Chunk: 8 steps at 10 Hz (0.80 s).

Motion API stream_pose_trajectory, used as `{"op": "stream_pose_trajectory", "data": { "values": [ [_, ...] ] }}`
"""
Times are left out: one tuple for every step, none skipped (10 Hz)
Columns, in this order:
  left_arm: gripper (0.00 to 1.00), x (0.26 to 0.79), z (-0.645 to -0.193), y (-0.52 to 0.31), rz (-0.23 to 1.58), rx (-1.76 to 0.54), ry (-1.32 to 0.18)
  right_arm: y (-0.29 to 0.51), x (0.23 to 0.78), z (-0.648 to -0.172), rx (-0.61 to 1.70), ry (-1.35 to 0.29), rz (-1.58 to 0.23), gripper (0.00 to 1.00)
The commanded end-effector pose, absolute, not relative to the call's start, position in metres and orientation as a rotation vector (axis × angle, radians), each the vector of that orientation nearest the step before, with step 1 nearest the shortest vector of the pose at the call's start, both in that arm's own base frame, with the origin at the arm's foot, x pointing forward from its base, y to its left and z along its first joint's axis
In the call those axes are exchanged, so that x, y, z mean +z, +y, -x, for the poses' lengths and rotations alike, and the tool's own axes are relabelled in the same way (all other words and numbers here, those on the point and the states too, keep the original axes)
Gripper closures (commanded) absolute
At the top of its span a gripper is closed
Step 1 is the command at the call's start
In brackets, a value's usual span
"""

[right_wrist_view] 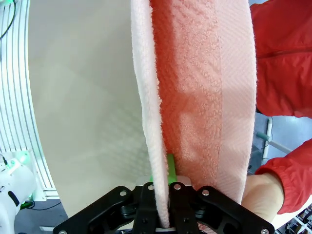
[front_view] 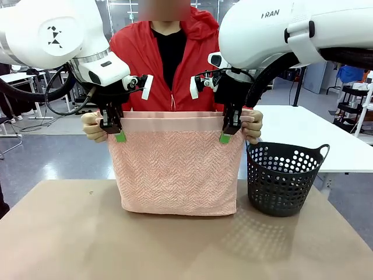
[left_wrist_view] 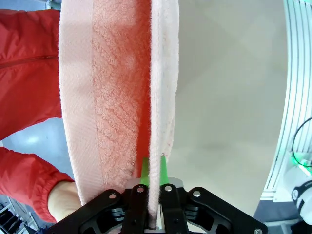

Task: Fold the towel.
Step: Release the end of the 100 cm Hotel Towel you were holding and grab the top end of the folded side.

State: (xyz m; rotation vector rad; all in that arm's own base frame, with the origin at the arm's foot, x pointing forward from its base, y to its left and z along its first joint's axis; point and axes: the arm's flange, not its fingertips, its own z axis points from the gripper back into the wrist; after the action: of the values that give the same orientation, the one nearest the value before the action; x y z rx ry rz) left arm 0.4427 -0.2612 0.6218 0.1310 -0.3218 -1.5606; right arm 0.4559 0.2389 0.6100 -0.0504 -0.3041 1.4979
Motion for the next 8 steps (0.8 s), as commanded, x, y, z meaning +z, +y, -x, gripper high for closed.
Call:
{"op": "stream_pose_trajectory", "data": {
  "values": [
    [0.62,0.625,-0.440,-0.259,-0.133,-1.605,-0.338,0.236,0.611,-0.454,1.504,-0.322,0.065,0.68],
    [0.51,0.630,-0.438,-0.257,-0.169,-1.600,-0.354,0.235,0.612,-0.454,1.488,-0.336,0.060,0.67],
    [0.27,0.638,-0.436,-0.255,-0.175,-1.591,-0.383,0.232,0.616,-0.451,1.474,-0.358,0.065,0.38],
    [0.17,0.646,-0.431,-0.254,-0.190,-1.593,-0.415,0.230,0.622,-0.446,1.460,-0.390,0.088,0.37],
    [0.00,0.655,-0.425,-0.254,-0.246,-1.581,-0.452,0.228,0.632,-0.440,1.456,-0.429,0.111,0.07],
    [0.00,0.665,-0.417,-0.252,-0.289,-1.571,-0.502,0.225,0.643,-0.432,1.451,-0.480,0.145,0.06],
    [0.00,0.673,-0.410,-0.251,-0.319,-1.567,-0.538,0.222,0.652,-0.425,1.446,-0.513,0.178,0.00],
    [0.09,0.678,-0.402,-0.250,-0.331,-1.571,-0.577,0.220,0.660,-0.418,1.443,-0.547,0.193,0.00]
  ]
}}
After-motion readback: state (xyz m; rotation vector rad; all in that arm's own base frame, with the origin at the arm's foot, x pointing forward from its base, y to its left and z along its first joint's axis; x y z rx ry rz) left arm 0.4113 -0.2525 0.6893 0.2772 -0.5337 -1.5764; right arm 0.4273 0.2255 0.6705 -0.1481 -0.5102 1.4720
